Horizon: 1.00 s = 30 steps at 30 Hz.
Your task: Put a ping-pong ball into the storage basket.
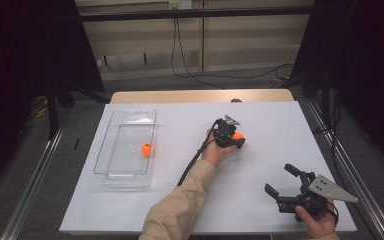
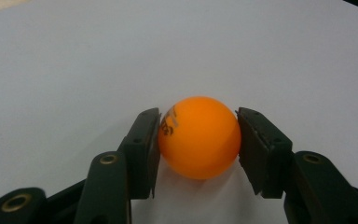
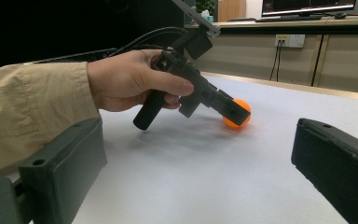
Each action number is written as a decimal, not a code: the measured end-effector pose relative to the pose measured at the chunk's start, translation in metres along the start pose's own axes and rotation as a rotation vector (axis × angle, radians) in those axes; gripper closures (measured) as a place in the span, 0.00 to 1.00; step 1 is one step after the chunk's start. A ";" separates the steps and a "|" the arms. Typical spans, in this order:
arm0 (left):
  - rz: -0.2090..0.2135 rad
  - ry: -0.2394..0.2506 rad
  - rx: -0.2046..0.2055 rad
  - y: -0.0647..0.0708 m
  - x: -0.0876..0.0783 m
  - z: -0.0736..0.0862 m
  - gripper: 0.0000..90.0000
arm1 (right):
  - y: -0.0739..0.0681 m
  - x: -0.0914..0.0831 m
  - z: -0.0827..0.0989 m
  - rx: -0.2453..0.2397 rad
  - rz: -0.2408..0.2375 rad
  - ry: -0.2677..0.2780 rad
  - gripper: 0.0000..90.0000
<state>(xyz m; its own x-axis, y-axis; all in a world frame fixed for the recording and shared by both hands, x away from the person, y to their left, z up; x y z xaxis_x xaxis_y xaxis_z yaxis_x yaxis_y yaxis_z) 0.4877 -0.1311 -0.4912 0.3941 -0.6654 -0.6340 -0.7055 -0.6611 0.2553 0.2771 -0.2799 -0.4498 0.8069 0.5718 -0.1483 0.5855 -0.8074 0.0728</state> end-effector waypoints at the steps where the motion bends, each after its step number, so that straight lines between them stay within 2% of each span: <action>1: 0.004 -0.002 0.006 0.000 -0.001 0.000 0.57 | 0.000 0.000 0.000 0.000 0.000 0.000 0.03; 12: 0.021 0.003 -0.001 0.001 -0.010 -0.002 0.57 | 0.000 0.000 0.000 -0.002 0.002 -0.002 0.03; 14: 0.031 0.004 -0.017 0.001 -0.012 -0.001 0.57 | 0.001 0.000 0.000 -0.002 0.004 -0.002 0.03; 24: 0.046 -0.005 -0.042 -0.003 -0.020 0.000 0.57 | 0.000 0.000 0.000 0.000 0.001 -0.003 0.03; 30: 0.052 -0.003 -0.044 -0.003 -0.027 -0.001 0.57 | 0.000 0.000 0.000 -0.003 0.000 -0.004 0.03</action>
<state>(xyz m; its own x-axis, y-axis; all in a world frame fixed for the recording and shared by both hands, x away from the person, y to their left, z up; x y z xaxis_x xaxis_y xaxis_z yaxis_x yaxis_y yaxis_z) 0.4796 -0.1115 -0.4745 0.3557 -0.6981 -0.6214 -0.6981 -0.6405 0.3200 0.2772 -0.2795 -0.4503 0.8067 0.5710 -0.1525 0.5855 -0.8071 0.0754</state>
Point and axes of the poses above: each handheld gripper's, and its own axes: x roughly forward along the jaws, z roughly out of its underside, y roughly to its right, the point moved 5 cm from there along x, roughly forward along the jaws, and after that the axes turned 10 degrees about -x, right-handed, at the moved point
